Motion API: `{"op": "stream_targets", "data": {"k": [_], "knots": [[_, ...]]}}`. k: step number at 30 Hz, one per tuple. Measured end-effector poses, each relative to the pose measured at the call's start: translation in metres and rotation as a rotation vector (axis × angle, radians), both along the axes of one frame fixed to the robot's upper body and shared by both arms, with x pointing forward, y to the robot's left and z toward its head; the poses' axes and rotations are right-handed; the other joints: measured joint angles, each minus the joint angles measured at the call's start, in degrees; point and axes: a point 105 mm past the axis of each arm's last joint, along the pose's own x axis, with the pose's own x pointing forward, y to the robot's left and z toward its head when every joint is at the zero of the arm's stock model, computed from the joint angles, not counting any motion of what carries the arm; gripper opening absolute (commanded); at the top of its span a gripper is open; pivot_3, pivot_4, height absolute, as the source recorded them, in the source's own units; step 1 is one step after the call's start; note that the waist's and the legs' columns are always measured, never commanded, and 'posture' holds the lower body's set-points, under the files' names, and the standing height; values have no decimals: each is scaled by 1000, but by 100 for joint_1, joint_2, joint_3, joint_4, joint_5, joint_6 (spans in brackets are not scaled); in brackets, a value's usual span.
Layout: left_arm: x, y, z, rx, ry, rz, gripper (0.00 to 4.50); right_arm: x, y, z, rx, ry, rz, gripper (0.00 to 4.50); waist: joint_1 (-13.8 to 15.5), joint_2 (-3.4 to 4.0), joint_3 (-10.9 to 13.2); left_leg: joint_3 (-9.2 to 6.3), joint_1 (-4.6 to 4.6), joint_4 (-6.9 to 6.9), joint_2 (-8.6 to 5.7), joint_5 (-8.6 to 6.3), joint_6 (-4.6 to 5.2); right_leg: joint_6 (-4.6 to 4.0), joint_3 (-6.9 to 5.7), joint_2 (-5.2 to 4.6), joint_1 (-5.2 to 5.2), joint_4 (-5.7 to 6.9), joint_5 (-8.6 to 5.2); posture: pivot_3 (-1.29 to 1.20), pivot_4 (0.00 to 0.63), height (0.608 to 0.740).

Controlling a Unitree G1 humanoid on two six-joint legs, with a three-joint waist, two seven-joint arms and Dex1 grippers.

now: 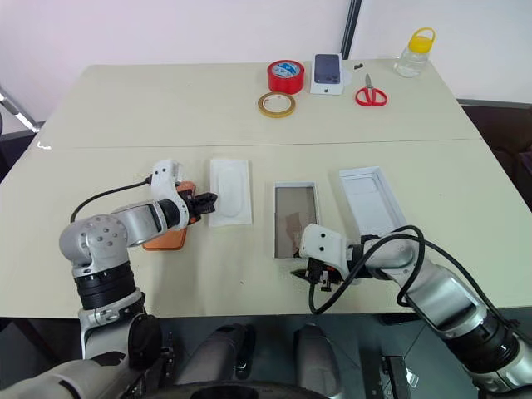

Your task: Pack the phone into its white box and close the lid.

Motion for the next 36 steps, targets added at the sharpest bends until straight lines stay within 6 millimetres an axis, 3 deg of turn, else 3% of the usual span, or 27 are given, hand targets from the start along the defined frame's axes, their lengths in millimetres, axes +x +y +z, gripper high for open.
{"op": "stream_targets", "data": {"k": [8,16,20,24,29,36], "knots": [[8,11,22,-79,-73,50,0,22,35,7,7,-107,102,62,30,-7,3,0,-1,3,0,0,-2,0,-1,1,-2,-1,0,0,150,740],[8,11,31,-111,-92,43,0,50,69,8,-2,-215,190,62,37,-10,4,-1,-2,3,-2,1,-3,0,-3,1,-4,0,1,0,150,740],[4,4,31,-163,-79,18,0,55,75,13,27,-226,195,1423,36,-10,4,-3,-2,3,-2,1,-3,0,-3,1,-4,0,1,0,150,740],[1,-3,35,-210,-65,-16,0,63,66,31,81,-268,136,3417,31,-10,4,-4,-2,3,-2,1,-3,0,-4,2,-4,0,1,0,150,740],[-4,-11,38,-239,-52,-61,0,64,38,44,103,-283,49,3417,46,-10,4,-3,-4,1,-3,0,-4,0,-3,1,-4,-3,1,0,150,740],[-6,-24,37,-224,-43,-116,0,64,14,42,86,-270,-36,3417,42,-10,4,-3,-4,1,-1,0,-4,0,-1,3,-4,-2,1,0,150,740]]}}
